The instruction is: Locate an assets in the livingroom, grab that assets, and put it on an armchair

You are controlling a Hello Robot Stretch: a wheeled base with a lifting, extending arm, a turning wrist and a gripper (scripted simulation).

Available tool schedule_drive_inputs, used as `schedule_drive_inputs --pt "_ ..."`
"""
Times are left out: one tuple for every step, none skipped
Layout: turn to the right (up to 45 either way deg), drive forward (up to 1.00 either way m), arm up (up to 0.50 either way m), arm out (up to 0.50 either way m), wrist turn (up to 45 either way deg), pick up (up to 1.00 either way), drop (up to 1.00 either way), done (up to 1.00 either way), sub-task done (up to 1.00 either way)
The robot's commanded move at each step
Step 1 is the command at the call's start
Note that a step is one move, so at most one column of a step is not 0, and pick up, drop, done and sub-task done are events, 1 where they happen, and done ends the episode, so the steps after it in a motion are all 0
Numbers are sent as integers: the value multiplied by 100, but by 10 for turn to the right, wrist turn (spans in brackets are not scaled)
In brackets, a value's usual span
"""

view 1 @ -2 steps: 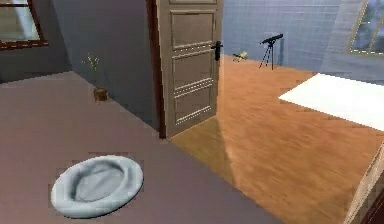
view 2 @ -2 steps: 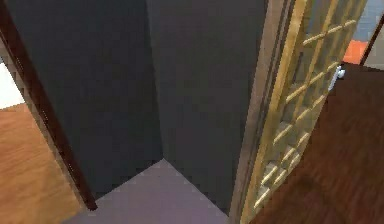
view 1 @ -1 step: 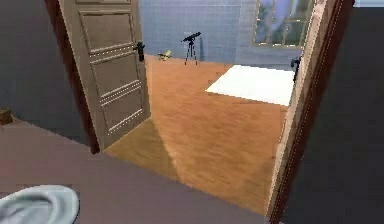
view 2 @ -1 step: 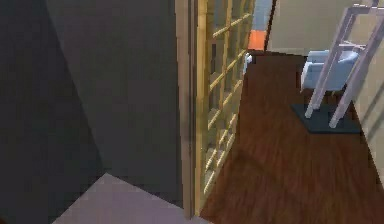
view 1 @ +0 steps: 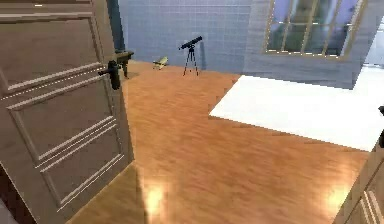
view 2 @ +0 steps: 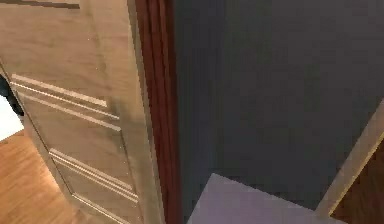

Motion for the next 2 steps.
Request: schedule_drive_inputs --pt "450 0 0 0 0 0 0 0 0" --pt "0 5 0 0 0 0 0 0 0"
